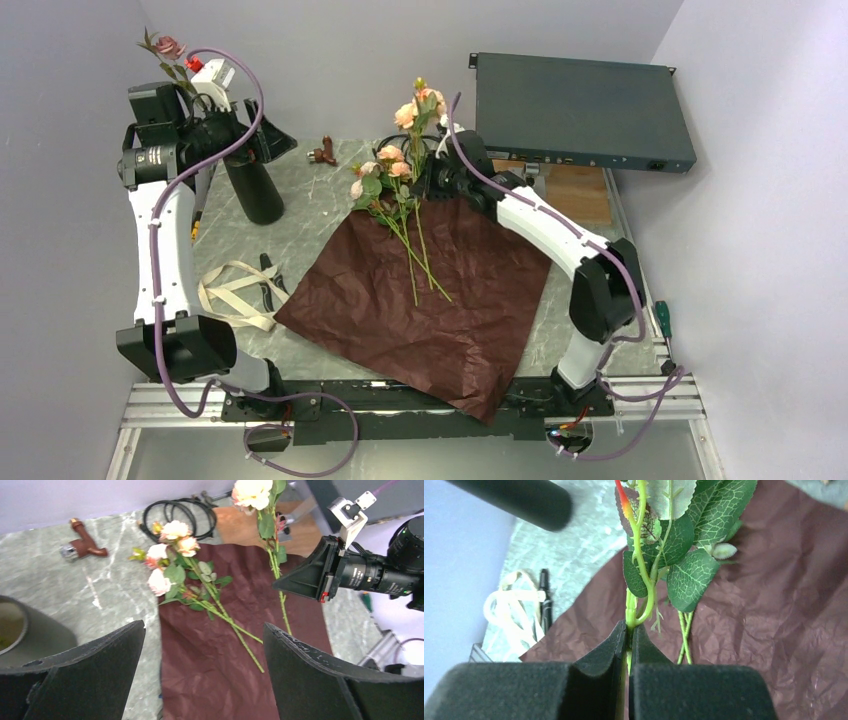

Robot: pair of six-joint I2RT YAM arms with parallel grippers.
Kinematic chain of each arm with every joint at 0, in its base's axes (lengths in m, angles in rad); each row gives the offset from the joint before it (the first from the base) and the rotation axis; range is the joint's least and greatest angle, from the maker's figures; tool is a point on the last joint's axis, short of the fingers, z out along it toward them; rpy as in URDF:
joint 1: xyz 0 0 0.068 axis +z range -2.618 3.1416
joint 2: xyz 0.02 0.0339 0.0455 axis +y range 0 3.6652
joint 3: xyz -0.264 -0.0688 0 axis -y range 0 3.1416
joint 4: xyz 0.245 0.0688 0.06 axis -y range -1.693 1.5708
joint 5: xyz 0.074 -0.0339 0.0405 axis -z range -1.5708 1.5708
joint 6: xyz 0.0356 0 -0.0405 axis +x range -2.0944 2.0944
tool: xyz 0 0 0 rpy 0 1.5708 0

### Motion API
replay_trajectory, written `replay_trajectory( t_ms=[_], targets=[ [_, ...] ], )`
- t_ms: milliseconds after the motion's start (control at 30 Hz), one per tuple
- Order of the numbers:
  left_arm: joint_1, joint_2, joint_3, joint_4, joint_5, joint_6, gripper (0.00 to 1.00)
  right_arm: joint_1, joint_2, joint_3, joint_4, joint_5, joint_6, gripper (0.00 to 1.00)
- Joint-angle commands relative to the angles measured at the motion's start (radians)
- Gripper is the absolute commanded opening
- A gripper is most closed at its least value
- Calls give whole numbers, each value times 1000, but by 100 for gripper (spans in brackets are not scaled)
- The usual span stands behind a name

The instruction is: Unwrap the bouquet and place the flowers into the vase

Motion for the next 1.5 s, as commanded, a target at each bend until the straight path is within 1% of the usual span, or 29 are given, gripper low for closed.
replay_trajectory(
  t_ms=[0,133,200,300,367,467,533,600,700,800,1000,1133,1233,1400,1467],
  targets=[
    [-4,14,45,41,181,-79,93,18,-106,-29,202,-57,-93,0],
    [-16,29,51,40,271,-108,92,23,-155,-54,274,-114,-140,0],
    [-27,36,50,38,322,-123,91,25,-179,-64,315,-170,-178,0],
    [-48,58,46,41,432,-160,91,26,-216,-93,372,-243,-239,0],
    [-77,79,55,34,518,-173,90,27,-241,-129,423,-284,-274,0],
    [-137,104,72,29,574,-164,90,29,-267,-158,457,-334,-307,0],
    [-179,112,68,55,573,-175,89,34,-279,-163,462,-358,-319,0],
    [-208,115,46,119,571,-206,86,38,-292,-173,468,-379,-328,0],
    [-281,121,15,201,544,-229,81,45,-318,-202,489,-387,-328,0],
    [-335,137,7,231,495,-216,74,56,-336,-214,483,-385,-333,0],
    [-405,147,-42,324,414,-210,62,65,-367,-232,467,-372,-337,0],
    [-443,165,-44,385,408,-239,56,77,-375,-241,449,-368,-339,0],
    [-465,172,-52,438,421,-274,46,81,-377,-246,444,-370,-336,0],
    [-480,169,-75,476,416,-299,33,83,-373,-247,437,-373,-332,0],
    [-480,164,-91,505,418,-330,25,83,-374,-245,436,-373,-333,0]
  ],
)
